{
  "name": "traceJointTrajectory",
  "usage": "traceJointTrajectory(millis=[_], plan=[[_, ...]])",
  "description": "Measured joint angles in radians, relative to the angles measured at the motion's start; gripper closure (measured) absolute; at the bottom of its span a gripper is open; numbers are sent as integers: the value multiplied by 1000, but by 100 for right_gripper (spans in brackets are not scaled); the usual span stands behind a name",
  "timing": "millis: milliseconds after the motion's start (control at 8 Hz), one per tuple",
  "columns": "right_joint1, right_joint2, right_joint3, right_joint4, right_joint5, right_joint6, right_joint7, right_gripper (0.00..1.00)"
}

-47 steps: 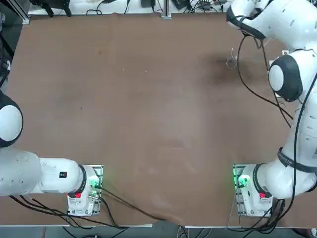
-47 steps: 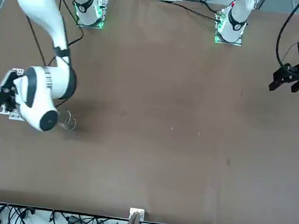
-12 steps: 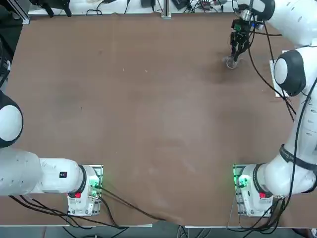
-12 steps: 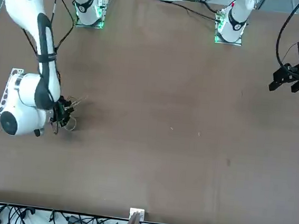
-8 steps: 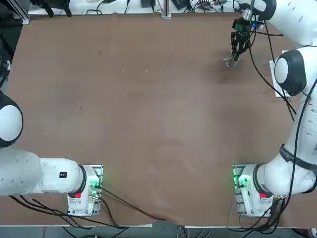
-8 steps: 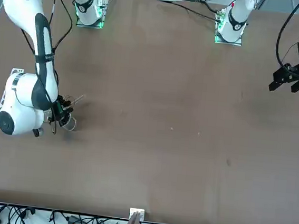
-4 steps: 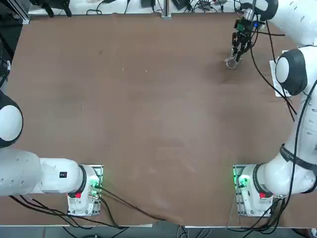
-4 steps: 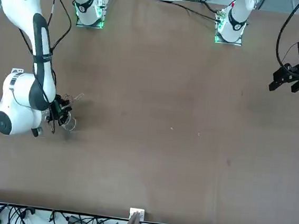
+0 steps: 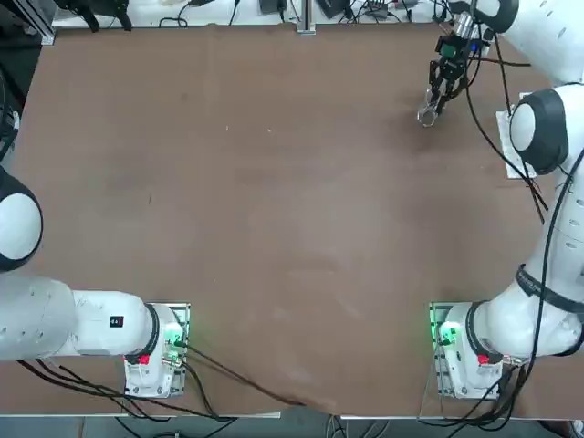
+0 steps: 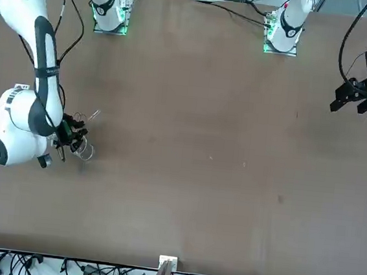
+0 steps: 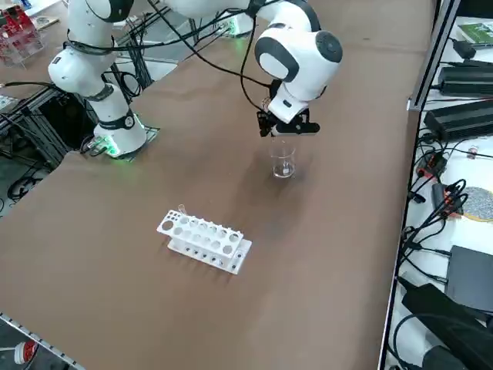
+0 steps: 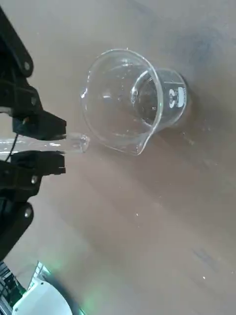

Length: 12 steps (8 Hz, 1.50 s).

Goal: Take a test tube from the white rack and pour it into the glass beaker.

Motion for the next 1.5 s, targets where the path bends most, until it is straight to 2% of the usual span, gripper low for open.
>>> traceJointTrajectory(millis=[500, 750, 875, 1125, 1500], plan=[[-1, 0, 0, 2, 1, -6, -1, 81], [0, -3, 0, 14, -8, 3, 112, 81], [6, -5, 0, 19, -56, 17, 218, 81], [26, -5, 0, 22, -216, 27, 408, 81], [38, -13, -9, 24, -532, -5, 668, 81]])
